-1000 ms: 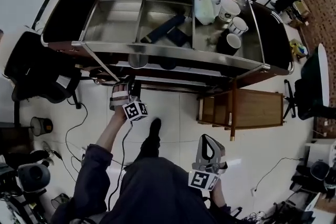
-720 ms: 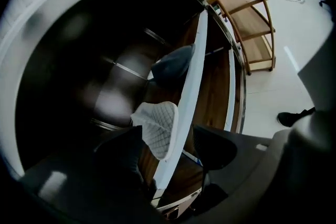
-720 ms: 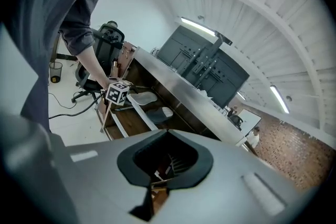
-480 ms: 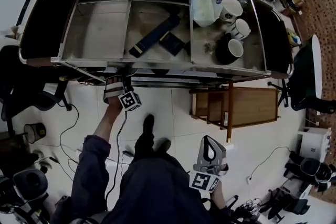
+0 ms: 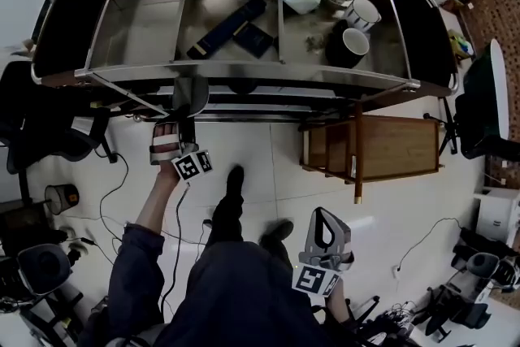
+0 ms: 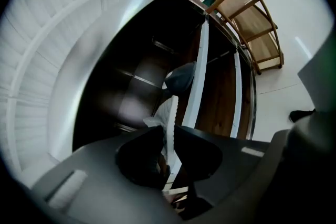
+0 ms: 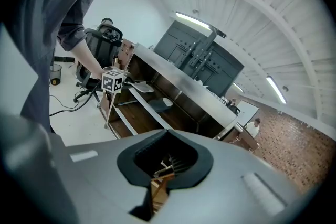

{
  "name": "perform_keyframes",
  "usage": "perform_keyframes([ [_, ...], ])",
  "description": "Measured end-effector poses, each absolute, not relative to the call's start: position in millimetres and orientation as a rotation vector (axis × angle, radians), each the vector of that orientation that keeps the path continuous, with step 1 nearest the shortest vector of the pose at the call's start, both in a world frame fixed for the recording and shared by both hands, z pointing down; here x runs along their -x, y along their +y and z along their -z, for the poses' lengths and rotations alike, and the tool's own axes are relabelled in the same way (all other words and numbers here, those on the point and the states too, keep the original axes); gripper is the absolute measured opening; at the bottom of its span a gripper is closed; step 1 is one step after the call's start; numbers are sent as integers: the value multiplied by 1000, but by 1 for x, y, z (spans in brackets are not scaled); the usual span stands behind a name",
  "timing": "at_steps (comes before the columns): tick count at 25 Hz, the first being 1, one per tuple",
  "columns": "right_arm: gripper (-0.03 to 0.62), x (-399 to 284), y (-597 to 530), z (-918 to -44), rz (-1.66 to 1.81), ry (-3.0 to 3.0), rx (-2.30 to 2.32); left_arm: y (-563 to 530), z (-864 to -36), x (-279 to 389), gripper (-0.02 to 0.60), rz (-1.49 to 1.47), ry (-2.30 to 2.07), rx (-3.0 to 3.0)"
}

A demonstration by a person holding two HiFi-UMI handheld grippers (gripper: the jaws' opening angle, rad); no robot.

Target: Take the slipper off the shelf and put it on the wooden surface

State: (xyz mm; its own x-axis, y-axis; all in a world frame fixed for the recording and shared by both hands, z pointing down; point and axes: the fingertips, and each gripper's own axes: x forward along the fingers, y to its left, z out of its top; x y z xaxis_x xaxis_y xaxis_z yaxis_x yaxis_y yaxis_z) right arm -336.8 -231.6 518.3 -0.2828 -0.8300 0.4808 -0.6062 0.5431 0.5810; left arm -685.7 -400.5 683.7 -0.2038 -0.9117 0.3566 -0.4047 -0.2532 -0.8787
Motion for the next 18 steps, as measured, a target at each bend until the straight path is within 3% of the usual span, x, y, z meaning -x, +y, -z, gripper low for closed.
perform_keyframes([
  [8, 3, 228, -139, -514, 419, -2051, -1216, -250, -641, 587, 79, 1445, 1612, 1530],
  [13, 2, 113, -51, -504, 460, -2061, -1254, -131, -619, 454, 80, 1406, 1606, 1564],
  [18, 2, 3, 21, -492, 454, -1989, -1344, -78, -602, 287, 80, 1282, 1471, 1707],
])
